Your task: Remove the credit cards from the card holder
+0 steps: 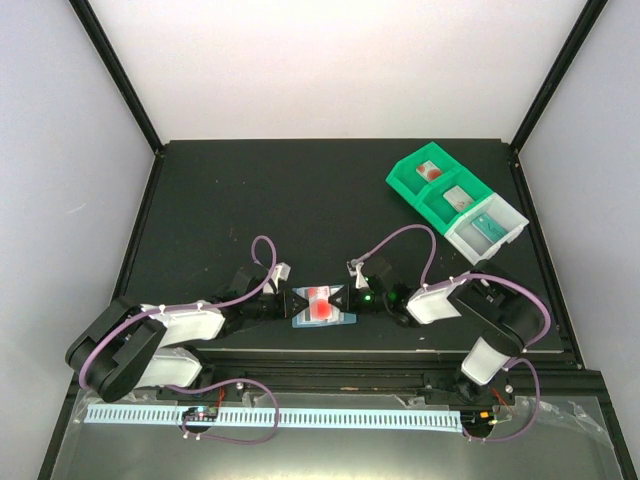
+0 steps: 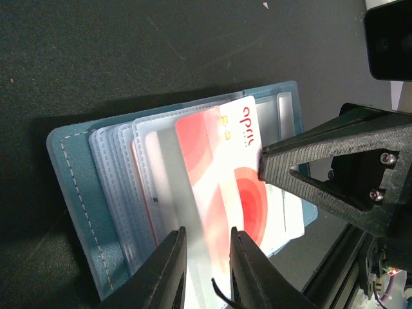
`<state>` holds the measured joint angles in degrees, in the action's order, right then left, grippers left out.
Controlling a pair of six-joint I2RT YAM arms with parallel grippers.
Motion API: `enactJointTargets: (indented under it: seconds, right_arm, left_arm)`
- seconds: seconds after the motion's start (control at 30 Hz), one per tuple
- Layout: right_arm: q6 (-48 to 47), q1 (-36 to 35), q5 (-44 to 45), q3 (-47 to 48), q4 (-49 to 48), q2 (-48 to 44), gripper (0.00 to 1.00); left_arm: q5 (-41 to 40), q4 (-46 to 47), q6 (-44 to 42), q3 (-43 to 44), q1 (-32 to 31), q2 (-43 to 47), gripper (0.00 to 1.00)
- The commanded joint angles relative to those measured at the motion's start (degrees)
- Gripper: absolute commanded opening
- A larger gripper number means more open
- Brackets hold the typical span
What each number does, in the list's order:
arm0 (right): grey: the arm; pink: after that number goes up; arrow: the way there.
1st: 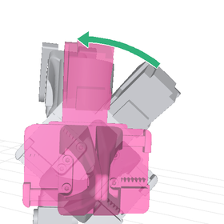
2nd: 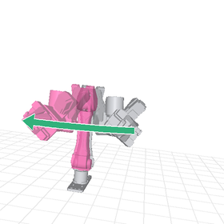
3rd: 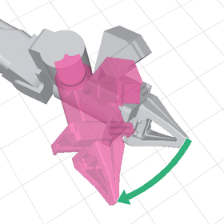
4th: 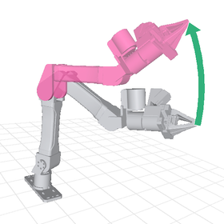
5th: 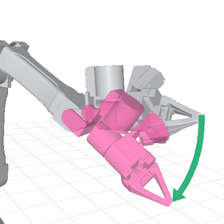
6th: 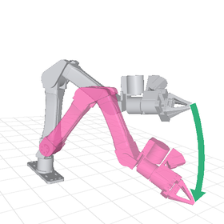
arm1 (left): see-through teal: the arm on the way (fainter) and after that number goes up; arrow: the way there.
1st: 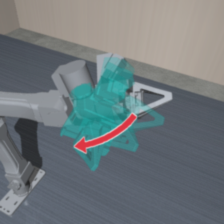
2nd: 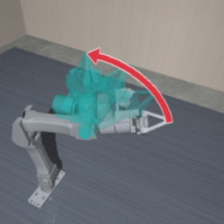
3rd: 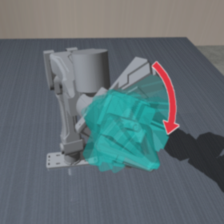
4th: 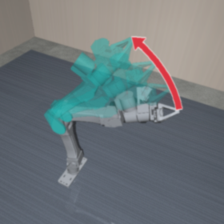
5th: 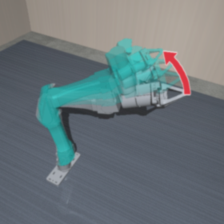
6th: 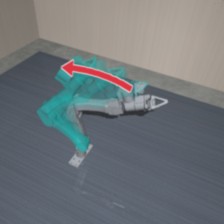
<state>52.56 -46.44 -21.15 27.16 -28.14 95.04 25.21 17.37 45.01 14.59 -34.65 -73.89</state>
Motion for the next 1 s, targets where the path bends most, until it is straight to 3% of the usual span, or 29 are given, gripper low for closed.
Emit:
enactJointTargets:
  seconds: [0.0,0.37,0.7,0.97]
  right_arm:
    - [-2.8,1.1,0.7,-1.7,1.5,-2.8,0.01]
    - [-8.1,4.9,-0.4,-2.7,8.9,-9.7,0.01]
    - [-12.5,5.2,-4.7,-1.1,13.8,-16.5,0.01]
    - [-18.8,5.4,-7.5,1.1,22.0,-22.9,0.01]
  left_arm:
    - [-4.2,-6.0,-1.2,0.1,0.0,-1.7,0.21]
    - [-3.4,-7.1,-0.5,0.8,0.0,0.0,0.24]
    - [-0.5,-13.7,-2.9,5.1,0.0,7.1,0.50]
    - [3.7,-17.8,-7.0,8.1,0.1,16.7,0.58]
